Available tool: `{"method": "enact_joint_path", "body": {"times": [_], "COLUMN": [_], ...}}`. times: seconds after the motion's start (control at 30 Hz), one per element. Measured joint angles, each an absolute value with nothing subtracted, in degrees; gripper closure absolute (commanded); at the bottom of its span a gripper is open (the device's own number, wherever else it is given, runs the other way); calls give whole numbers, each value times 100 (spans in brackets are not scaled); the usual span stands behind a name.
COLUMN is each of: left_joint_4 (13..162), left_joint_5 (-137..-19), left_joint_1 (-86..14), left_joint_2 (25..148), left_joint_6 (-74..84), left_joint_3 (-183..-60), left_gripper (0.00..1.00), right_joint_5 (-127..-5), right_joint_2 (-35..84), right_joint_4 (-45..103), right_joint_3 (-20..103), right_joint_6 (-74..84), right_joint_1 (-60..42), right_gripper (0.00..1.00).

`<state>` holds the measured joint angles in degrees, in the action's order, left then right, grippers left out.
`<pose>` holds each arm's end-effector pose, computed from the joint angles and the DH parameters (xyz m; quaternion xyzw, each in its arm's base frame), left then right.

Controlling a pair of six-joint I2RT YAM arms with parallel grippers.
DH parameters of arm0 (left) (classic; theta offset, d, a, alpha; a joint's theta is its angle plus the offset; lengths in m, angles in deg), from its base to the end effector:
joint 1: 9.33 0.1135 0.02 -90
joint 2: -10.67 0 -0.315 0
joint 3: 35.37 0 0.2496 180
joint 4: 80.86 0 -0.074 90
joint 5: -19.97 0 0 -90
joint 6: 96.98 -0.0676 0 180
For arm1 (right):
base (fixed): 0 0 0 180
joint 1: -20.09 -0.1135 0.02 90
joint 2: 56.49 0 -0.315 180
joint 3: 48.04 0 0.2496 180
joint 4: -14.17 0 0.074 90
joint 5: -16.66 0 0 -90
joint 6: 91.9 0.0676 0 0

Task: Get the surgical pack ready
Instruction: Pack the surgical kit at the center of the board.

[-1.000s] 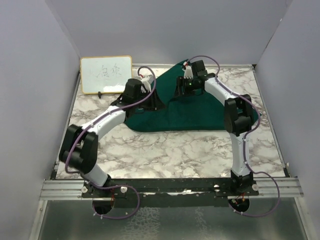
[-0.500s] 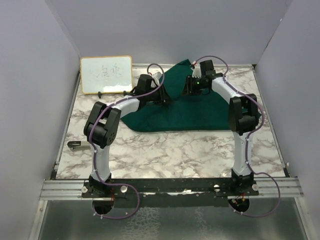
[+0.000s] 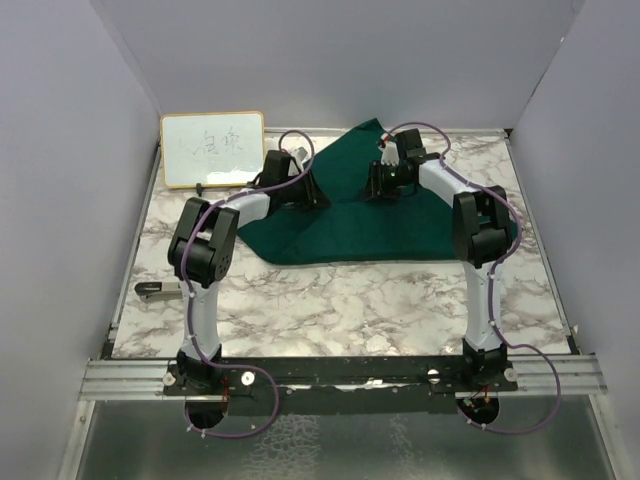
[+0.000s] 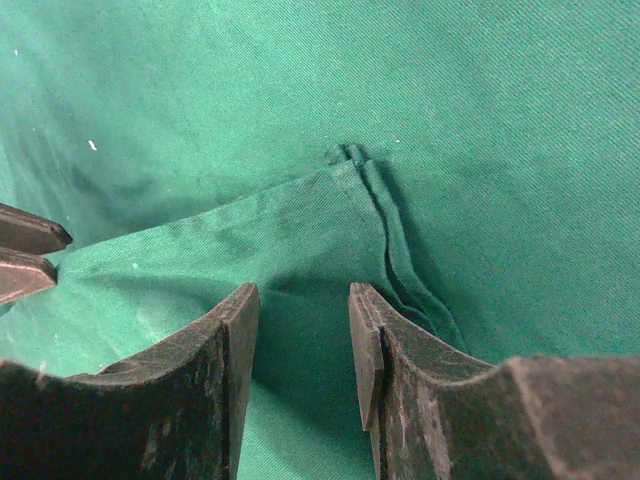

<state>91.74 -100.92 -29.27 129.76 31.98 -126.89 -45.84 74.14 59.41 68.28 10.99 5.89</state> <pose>0.4606 -0.2040 0.1976 -0.0199 0.8634 -0.4246 0.2716 0.5109 0.1615 0.1754 -0.0731 0.9365 0.2827 0.1943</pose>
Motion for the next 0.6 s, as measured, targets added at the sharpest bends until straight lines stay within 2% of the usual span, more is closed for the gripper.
{"method": "enact_joint_path", "body": {"times": [0.23,0.4,0.6], "left_joint_4": [8328,8079,8413], "left_joint_5": [-9530,-9347,-9272], "left_joint_1": [-2899,-3082,-3231], "left_joint_2": [12720,12078,10742], "left_joint_6": [2573,2425,2634], "left_joint_3": [-12966,-12874,-11333], "left_gripper": [62,67,70], "right_joint_5": [-4584,-4581,-4568], "right_joint_2": [7414,7414,7414], "right_joint_4": [5932,5934,5934], "right_joint_3": [6828,6835,6839], "right_joint_6": [1101,1101,1099], "right_joint_1": [589,589,589], "right_gripper": [58,58,57]}}
